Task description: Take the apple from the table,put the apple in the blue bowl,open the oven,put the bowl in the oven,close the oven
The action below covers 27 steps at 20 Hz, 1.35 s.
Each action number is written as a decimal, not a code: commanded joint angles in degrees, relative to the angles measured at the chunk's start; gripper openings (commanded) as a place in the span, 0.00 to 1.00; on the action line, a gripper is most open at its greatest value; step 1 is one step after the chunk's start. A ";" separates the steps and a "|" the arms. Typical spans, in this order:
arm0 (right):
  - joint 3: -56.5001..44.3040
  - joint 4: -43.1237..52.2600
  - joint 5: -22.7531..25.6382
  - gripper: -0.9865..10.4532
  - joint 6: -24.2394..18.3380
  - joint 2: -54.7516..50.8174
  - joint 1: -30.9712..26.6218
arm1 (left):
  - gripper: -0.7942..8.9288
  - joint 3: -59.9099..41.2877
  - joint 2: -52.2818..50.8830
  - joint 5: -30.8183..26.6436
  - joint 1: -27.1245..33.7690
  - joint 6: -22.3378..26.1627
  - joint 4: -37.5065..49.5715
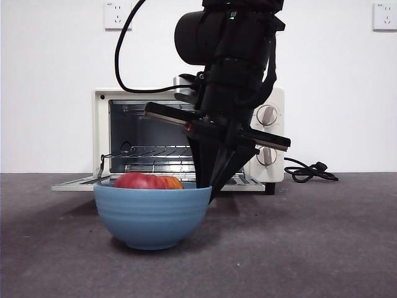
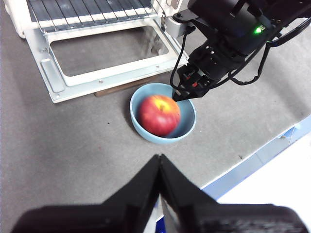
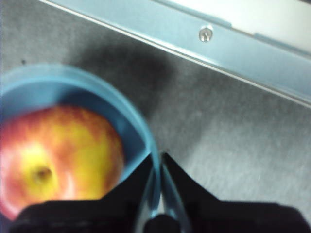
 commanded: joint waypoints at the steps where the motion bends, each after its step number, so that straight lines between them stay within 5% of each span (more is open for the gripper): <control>1: 0.55 0.24 0.28 0.08 1.95 -0.24 0.09 | 0.08 -0.35 -0.15 -0.17 -0.13 -0.15 -0.17; 13: 19.17 -3.08 2.51 0.08 3.76 0.66 -4.70 | 0.08 -0.35 0.11 -0.39 -0.11 -0.37 1.07; 27: 45.27 -14.71 0.81 0.08 7.39 18.71 -14.08 | 0.08 -0.35 3.56 -0.39 -0.13 -0.33 2.25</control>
